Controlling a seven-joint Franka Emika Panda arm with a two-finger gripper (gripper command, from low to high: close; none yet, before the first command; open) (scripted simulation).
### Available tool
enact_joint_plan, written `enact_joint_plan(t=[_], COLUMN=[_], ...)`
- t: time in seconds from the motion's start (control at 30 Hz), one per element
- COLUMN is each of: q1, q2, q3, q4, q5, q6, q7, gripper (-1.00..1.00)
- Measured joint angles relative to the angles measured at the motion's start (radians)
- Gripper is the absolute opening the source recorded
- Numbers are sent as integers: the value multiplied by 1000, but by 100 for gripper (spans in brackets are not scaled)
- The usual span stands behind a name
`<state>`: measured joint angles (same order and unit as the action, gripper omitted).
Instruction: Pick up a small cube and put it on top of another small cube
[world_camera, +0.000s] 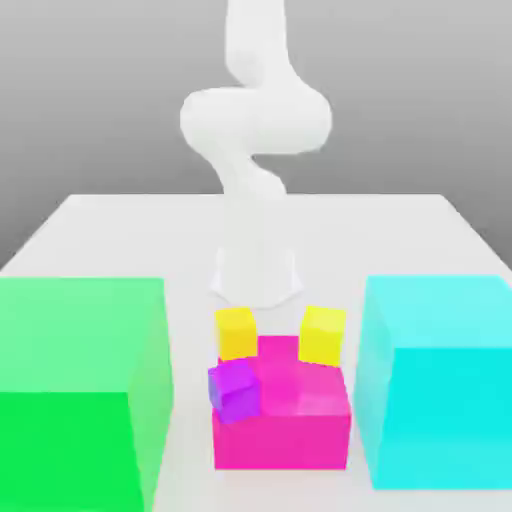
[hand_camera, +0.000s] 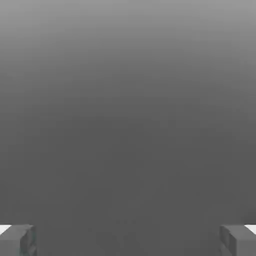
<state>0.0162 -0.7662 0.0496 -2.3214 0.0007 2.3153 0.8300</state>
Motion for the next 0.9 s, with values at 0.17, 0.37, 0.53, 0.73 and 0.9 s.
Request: enact_joint_plan(t=[0.17, 0.37, 0.53, 0.73, 0.9], q1=[44, 98, 142, 197, 247], q2=[65, 157, 246, 366, 476], q3=[111, 229, 316, 408, 479], q4=[-31, -65, -95, -135, -183], q5=[-11, -21, -24, -18, 5], q6=[14, 30, 48, 77, 118], q7=[32, 59, 78, 100, 134], gripper=[0, 0, 0, 0, 0])
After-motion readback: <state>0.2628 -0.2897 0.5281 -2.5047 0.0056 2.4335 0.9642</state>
